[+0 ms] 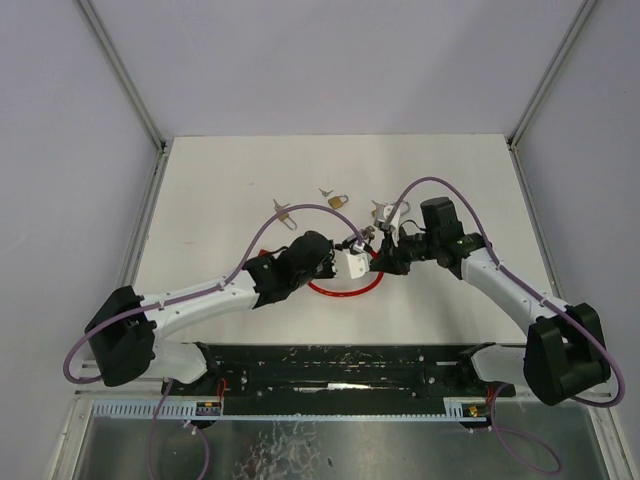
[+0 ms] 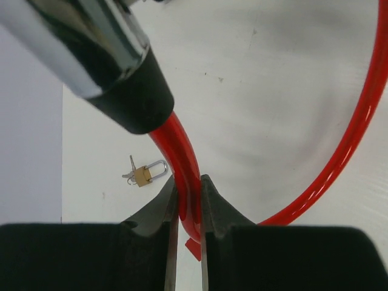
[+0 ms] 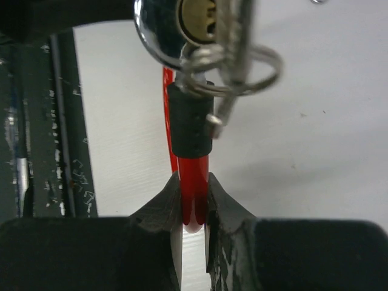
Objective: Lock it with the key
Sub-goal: Lock the lock.
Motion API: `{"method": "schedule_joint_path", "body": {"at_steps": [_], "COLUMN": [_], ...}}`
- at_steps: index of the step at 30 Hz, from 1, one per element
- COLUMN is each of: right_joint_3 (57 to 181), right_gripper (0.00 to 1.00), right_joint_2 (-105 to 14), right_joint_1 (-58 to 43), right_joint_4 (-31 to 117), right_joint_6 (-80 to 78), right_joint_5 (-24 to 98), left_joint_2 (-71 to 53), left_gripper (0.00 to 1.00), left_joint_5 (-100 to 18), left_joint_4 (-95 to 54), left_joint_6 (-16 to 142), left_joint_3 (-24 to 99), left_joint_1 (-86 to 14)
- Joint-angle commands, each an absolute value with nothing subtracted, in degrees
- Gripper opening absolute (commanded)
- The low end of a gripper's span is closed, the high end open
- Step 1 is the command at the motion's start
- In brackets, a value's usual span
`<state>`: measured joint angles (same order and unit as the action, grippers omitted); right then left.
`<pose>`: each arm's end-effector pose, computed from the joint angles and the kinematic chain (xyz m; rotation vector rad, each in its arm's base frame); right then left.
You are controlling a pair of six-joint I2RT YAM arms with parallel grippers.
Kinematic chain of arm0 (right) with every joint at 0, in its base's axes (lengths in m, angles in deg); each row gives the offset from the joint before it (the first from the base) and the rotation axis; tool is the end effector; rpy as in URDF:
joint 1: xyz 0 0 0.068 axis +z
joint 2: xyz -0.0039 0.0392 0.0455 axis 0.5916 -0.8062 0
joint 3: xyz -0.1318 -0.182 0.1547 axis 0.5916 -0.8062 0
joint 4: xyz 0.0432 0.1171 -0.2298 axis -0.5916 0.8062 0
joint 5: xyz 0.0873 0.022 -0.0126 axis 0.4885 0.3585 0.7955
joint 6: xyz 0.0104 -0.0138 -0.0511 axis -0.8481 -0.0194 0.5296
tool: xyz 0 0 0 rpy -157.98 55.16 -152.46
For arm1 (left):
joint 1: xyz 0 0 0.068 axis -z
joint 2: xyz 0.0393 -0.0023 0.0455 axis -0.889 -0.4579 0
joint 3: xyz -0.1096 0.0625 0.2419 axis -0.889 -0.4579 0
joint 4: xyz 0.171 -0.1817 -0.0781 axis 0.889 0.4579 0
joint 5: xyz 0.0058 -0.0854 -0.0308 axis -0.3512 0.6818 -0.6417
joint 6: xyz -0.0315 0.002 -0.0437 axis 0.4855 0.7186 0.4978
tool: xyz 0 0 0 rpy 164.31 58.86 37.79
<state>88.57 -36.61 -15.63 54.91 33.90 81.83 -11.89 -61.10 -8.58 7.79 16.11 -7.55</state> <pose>0.2320 0.1178 0.2439 -1.2791 1.6747 0.9532 0.1759 -0.2407 0.2458 1.6047 1.5172 0.1136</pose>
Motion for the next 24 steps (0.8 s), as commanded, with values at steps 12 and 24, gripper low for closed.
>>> {"method": "schedule_joint_path", "body": {"at_steps": [12, 24], "right_joint_3": [92.8, 99.2], "right_gripper": [0.00, 0.00], "right_joint_2": [-34.5, -38.2], "right_joint_1": [-10.7, -16.1], "right_joint_4": [59.1, 77.1], "right_joint_6": [38.6, 47.2], "right_joint_5": [75.5, 107.8], "left_joint_2": [-5.0, -4.4], "left_gripper": [0.00, 0.00], "left_joint_5": [-53.6, -57.4], "left_joint_4": [-0.5, 1.5], "left_joint_6": [5.3, 2.9], "left_joint_3": [16.3, 15.7], "left_joint_1": [-8.7, -8.7]}}
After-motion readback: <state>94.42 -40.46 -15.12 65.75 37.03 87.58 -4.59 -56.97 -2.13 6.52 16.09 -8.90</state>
